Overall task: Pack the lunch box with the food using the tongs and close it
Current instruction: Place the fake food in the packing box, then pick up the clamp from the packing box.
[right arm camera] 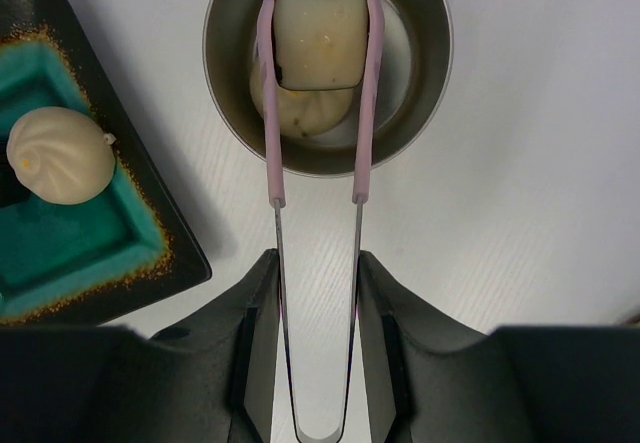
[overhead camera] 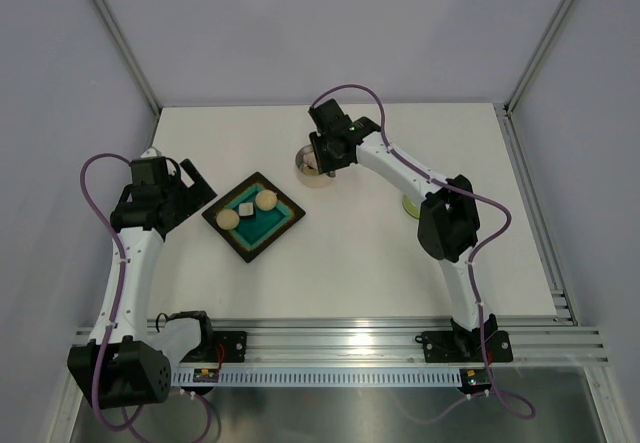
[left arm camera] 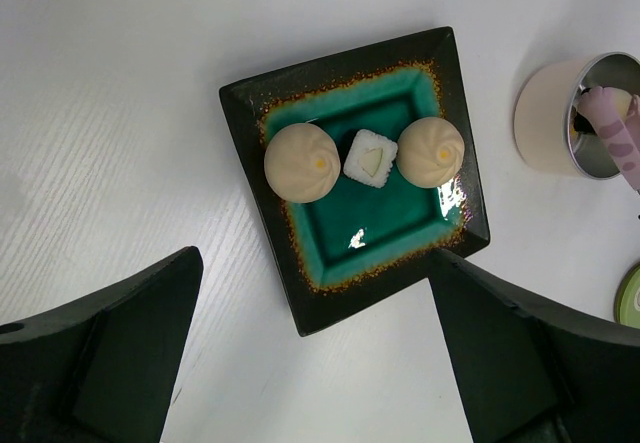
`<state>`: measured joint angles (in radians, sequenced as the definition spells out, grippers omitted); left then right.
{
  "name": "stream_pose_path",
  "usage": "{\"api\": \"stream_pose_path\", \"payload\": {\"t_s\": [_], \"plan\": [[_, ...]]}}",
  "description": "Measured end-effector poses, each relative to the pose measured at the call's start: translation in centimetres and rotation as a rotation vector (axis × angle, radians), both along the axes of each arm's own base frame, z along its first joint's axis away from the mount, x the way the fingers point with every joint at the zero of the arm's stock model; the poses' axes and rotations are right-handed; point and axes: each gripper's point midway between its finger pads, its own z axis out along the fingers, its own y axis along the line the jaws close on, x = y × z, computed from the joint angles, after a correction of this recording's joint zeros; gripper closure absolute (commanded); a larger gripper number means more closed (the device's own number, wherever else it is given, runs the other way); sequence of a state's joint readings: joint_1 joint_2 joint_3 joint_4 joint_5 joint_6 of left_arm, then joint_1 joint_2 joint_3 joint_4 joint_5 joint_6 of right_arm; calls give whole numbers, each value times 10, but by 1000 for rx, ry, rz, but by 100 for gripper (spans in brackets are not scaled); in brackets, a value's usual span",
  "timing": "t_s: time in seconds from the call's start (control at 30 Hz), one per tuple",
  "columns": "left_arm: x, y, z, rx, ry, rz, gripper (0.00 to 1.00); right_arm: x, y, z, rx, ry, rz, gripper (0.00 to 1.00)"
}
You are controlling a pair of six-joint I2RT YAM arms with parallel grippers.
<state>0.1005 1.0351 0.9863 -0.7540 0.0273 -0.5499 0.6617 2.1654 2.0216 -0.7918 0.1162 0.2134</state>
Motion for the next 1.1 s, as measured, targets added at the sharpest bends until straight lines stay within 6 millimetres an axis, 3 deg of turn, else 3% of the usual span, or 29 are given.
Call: {"api": "stream_pose_path", "payload": {"t_s": [0.33, 0.53, 0.67, 0.83, 1.0, 1.1], "plan": [[0, 1, 0, 0, 1, 3, 1, 3, 11, 4, 42, -1, 27, 46], [0, 1, 0, 0, 2, 3, 1, 7, 17, 14, 68, -25, 33, 47], [-1, 1, -1, -1, 5, 3, 1, 9, 18, 17, 72, -34, 35, 55], [-2, 1, -1, -1, 8, 3, 1, 9, 18, 17, 72, -35, 36, 53], [-2, 1, -1, -1, 8, 3, 1, 9, 18, 17, 72, -35, 36, 34], [-2, 1, -1, -1, 8, 3, 1, 8, 19, 17, 76, -31, 37, 28]]}}
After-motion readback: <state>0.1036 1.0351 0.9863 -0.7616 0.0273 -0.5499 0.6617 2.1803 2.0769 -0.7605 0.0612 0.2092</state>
